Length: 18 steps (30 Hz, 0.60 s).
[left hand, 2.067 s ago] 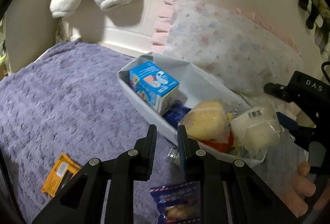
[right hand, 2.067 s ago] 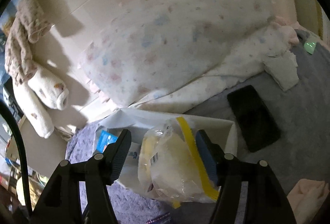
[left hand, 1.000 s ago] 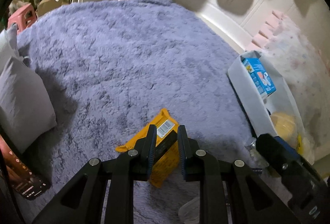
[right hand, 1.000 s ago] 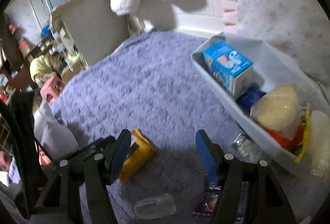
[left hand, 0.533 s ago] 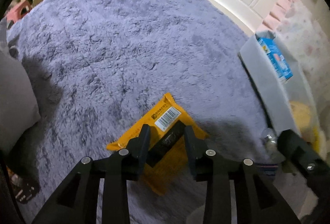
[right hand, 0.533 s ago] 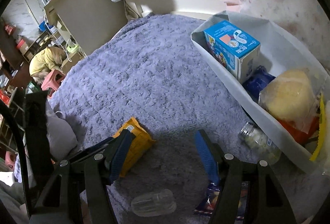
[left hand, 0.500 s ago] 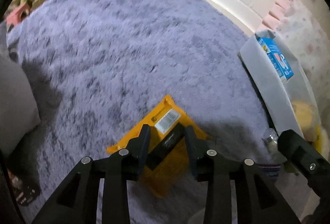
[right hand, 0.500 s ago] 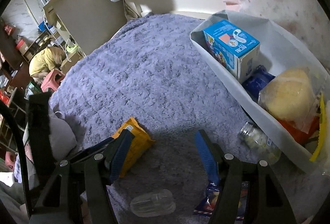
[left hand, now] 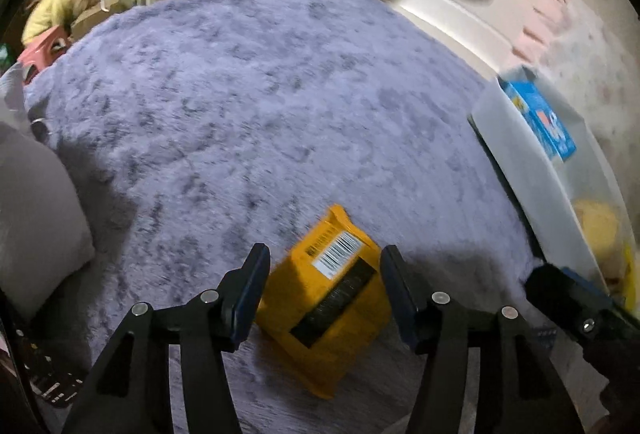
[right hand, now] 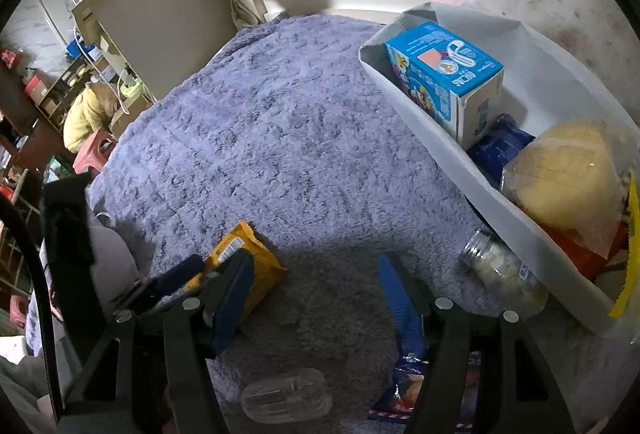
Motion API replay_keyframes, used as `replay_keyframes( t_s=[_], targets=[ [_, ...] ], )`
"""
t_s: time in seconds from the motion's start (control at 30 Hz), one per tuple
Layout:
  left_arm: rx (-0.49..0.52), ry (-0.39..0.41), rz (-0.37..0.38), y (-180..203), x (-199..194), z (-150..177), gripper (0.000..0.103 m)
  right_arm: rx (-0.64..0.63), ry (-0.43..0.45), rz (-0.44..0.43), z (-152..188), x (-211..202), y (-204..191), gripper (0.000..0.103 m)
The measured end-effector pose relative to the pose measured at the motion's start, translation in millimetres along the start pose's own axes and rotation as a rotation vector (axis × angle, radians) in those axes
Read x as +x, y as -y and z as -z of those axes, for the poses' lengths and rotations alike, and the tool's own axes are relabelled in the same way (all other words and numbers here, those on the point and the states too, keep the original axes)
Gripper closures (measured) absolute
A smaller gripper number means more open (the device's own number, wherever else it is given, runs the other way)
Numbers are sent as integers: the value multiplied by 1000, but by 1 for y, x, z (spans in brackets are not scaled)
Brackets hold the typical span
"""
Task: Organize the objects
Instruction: 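Grasp the orange snack pack with the left gripper and lift it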
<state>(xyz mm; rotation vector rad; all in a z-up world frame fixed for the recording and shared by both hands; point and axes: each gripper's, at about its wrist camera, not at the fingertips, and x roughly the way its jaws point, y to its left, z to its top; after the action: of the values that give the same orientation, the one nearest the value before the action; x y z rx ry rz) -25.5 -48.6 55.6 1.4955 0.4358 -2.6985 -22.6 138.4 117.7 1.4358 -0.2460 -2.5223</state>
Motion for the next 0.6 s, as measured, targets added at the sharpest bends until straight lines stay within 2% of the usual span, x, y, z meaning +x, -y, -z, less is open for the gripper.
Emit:
replay_keyframes(
  t_s=[0.07, 0.2, 0.37, 0.5, 0.6],
  targets=[
    [-2, 0, -19, -2, 1, -2, 46, 4, -2, 2, -1, 1, 2, 39],
    [27, -54, -49, 3, 14, 1, 46, 12, -11, 8, -2, 4, 6, 39],
    [54, -46, -50, 7, 15, 3, 46, 21, -27, 9, -2, 8, 10, 39],
    [36, -58, -15, 4, 19, 3, 40, 19, -38, 12, -2, 11, 10, 39],
    [11, -108, 74, 1, 28, 6, 29, 21, -45, 8, -2, 13, 11, 39]
  ],
)
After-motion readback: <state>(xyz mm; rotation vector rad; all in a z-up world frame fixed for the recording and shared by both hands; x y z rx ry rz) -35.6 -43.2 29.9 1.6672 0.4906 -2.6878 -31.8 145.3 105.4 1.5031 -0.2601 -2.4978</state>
